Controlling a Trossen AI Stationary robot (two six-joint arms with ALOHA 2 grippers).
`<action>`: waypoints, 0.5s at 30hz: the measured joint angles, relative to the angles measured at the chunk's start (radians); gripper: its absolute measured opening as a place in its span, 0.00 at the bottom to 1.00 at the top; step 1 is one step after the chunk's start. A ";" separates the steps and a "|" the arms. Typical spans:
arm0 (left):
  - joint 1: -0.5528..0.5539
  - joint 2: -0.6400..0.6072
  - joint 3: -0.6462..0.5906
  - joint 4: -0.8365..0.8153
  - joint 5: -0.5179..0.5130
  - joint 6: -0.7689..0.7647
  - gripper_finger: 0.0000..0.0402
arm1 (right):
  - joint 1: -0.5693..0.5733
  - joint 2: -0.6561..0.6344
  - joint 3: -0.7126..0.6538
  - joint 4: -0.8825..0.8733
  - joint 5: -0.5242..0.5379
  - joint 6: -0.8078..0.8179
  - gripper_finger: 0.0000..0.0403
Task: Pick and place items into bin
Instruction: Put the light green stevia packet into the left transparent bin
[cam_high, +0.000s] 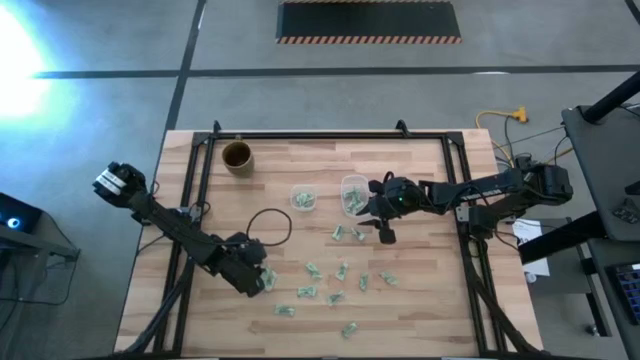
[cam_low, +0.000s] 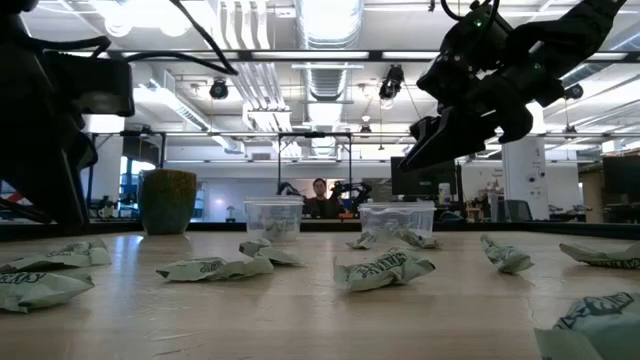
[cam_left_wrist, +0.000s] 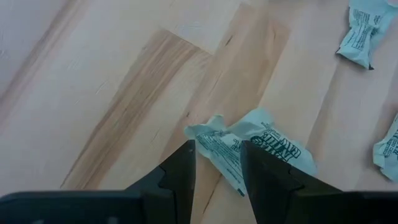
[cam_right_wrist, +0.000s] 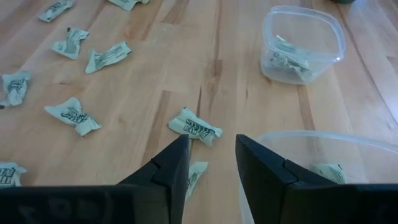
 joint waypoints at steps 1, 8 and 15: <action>0.000 0.000 -0.003 0.000 -0.001 0.000 0.27 | 0.000 0.000 0.000 0.001 0.000 -0.004 0.30; 0.000 0.047 -0.032 0.083 -0.023 -0.001 0.27 | 0.000 0.000 0.000 0.005 -0.003 -0.007 0.30; 0.000 0.056 -0.057 0.190 -0.017 0.000 0.27 | 0.000 0.000 -0.004 0.016 -0.003 -0.011 0.28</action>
